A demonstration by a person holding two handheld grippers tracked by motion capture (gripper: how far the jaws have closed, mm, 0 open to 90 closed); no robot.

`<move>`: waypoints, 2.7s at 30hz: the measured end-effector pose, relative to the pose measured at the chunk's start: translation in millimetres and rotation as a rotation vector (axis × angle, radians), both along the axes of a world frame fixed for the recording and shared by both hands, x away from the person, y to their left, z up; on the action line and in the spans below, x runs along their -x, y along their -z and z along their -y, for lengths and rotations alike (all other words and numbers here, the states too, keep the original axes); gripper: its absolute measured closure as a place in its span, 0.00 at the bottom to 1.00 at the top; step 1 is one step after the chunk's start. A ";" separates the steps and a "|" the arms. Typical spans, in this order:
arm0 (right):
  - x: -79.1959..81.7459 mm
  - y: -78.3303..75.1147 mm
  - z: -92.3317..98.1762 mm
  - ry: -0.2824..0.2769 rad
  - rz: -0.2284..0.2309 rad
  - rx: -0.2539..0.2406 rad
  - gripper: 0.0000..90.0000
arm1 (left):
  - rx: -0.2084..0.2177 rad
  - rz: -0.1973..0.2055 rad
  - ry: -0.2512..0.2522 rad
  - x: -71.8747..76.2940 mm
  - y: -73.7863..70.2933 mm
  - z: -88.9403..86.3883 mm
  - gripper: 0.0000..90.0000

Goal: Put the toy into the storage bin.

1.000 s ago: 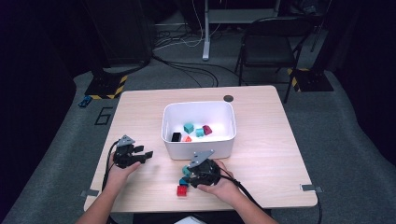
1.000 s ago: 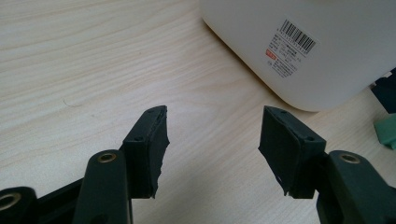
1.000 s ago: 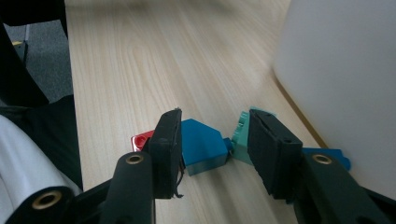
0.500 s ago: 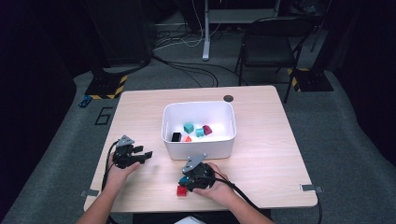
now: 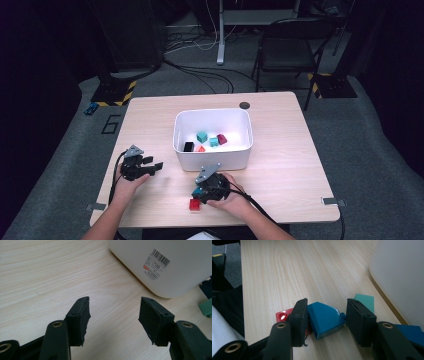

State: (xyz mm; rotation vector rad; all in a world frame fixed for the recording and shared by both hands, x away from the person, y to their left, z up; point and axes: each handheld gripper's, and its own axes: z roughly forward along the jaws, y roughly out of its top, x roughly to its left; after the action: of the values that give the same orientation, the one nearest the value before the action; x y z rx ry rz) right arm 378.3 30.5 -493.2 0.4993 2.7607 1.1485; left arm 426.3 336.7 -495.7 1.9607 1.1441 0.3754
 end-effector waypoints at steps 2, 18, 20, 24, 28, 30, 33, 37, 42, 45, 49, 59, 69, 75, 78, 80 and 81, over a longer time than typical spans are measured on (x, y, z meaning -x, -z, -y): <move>-0.5 1.3 -0.3 -0.001 0.006 0.010 0.56 | 0.000 0.000 0.000 -0.1 0.0 0.0 0.46; -5.0 8.7 -5.6 0.007 0.001 0.037 0.62 | 0.003 0.002 0.003 -0.4 0.5 0.1 0.46; -5.0 7.7 -4.9 0.013 -0.001 0.038 0.63 | 0.002 0.002 0.003 -0.4 0.5 0.1 0.46; -4.4 3.9 -2.8 0.011 0.003 0.033 0.63 | 0.003 0.002 0.002 -0.3 0.5 0.2 0.46; -2.6 -5.7 -0.4 0.001 0.009 0.022 0.63 | 0.000 -0.002 0.005 -0.5 0.4 0.1 0.46; -3.3 -12.2 1.6 0.000 0.008 0.015 0.63 | 0.003 0.000 0.000 -0.5 0.7 0.3 0.46; -3.5 -23.1 4.7 -0.003 0.005 0.009 0.63 | 0.003 0.002 0.002 -0.6 0.6 0.0 0.46; -2.5 -39.2 9.2 0.005 -0.010 0.002 0.63 | 0.004 0.000 -0.001 -0.4 0.7 0.2 0.46; -4.3 -56.2 14.3 0.004 -0.023 -0.003 0.63 | 0.005 0.001 -0.002 -0.4 0.7 0.3 0.46; -6.2 -65.8 17.5 0.001 -0.022 -0.005 0.63 | 0.005 0.000 -0.001 -0.5 0.7 0.1 0.46; -8.4 -82.7 22.3 0.004 -0.026 -0.013 0.63 | 0.004 -0.001 0.000 -0.6 0.8 0.2 0.46; -22.3 -129.5 32.8 0.035 -0.003 -0.040 0.63 | 0.004 0.000 0.000 -0.7 0.8 0.1 0.46; -45.2 -154.1 32.4 0.068 0.014 -0.054 0.63 | 0.007 0.000 0.000 -0.9 0.7 -0.2 0.46; -63.5 -160.3 30.1 0.108 0.018 -0.067 0.63 | 0.004 0.002 0.005 -1.0 0.5 -0.3 0.46; -74.0 -161.4 28.0 0.135 0.026 -0.067 0.63 | 0.007 0.003 0.004 -0.8 0.1 -0.4 0.46; -81.8 -160.8 26.7 0.152 0.032 -0.067 0.63 | 0.007 0.002 0.002 -0.4 -0.2 -0.2 0.46; -85.5 -160.0 25.8 0.165 0.031 -0.072 0.63 | 0.007 0.001 0.002 -0.3 -0.3 -0.3 0.46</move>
State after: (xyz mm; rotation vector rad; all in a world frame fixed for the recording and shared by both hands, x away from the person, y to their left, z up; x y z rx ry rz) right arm 463.8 4.7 -333.2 0.6958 2.6034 1.2080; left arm 426.5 337.0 -495.5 1.9546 1.1413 0.3709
